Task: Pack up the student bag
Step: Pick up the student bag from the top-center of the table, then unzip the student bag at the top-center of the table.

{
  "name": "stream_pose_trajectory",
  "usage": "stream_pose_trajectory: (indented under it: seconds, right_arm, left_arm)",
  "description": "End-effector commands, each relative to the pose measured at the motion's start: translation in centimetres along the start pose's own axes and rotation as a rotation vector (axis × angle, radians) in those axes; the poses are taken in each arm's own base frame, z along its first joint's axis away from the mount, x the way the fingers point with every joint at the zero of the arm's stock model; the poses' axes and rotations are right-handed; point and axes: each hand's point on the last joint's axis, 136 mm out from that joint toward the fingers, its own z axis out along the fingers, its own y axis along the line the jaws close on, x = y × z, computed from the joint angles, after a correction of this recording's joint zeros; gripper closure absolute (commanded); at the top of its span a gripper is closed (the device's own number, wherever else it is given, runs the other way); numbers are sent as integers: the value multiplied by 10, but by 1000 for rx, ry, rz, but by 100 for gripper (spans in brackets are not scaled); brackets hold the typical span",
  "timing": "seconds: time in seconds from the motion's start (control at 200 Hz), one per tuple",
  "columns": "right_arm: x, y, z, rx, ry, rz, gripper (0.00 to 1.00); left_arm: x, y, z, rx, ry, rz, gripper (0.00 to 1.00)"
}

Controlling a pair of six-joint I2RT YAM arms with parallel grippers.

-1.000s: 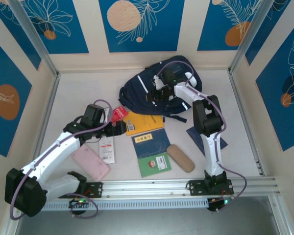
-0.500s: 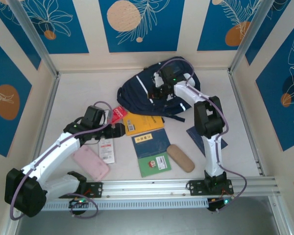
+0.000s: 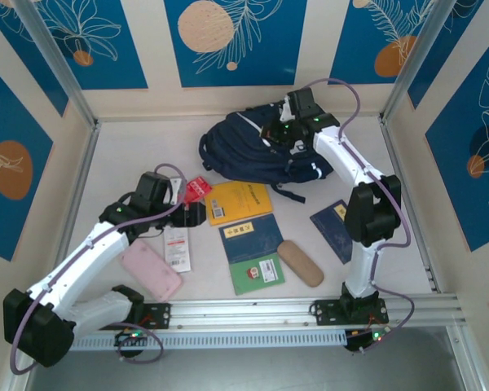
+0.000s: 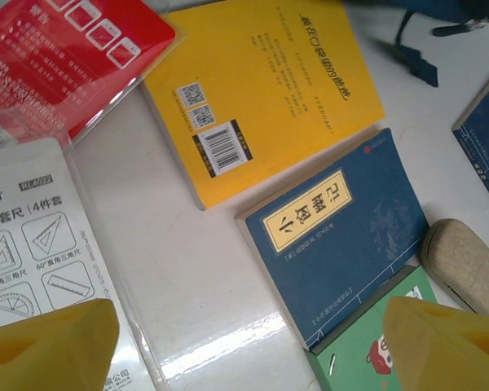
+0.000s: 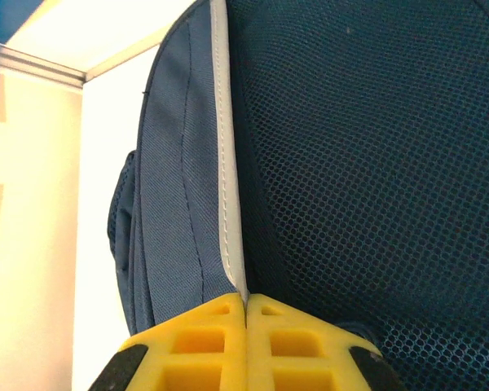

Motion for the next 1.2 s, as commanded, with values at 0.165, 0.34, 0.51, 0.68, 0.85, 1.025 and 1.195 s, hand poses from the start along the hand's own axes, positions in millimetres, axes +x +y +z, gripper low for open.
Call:
stream_pose_trajectory:
  seconds: [0.165, 0.34, 0.51, 0.68, 0.85, 1.025, 1.195]
  right_arm:
    - [8, 73, -23, -55, -37, 130, 100]
    - [16, 79, -10, -23, -31, 217, 100]
    - [19, 81, 0, -54, -6, 284, 100]
    - [24, 84, 3, -69, 14, 290, 100]
    - [25, 81, 3, -65, 22, 300, 100]
    - [24, 75, 7, -54, 29, 325, 100]
    - [28, 79, 13, -86, 70, 353, 100]
  left_arm:
    - [-22, -42, 12, 4, -78, 135, 28]
    - [-21, -66, 46, -28, -86, 191, 28]
    - [-29, -67, 78, -131, -85, 248, 25]
    - [-41, -65, 101, -164, -137, 302, 24]
    - [-38, -82, 122, -67, -129, 310, 21]
    - [-32, -89, 134, -31, -116, 319, 20]
    - [-37, -79, 146, -103, -123, 304, 25]
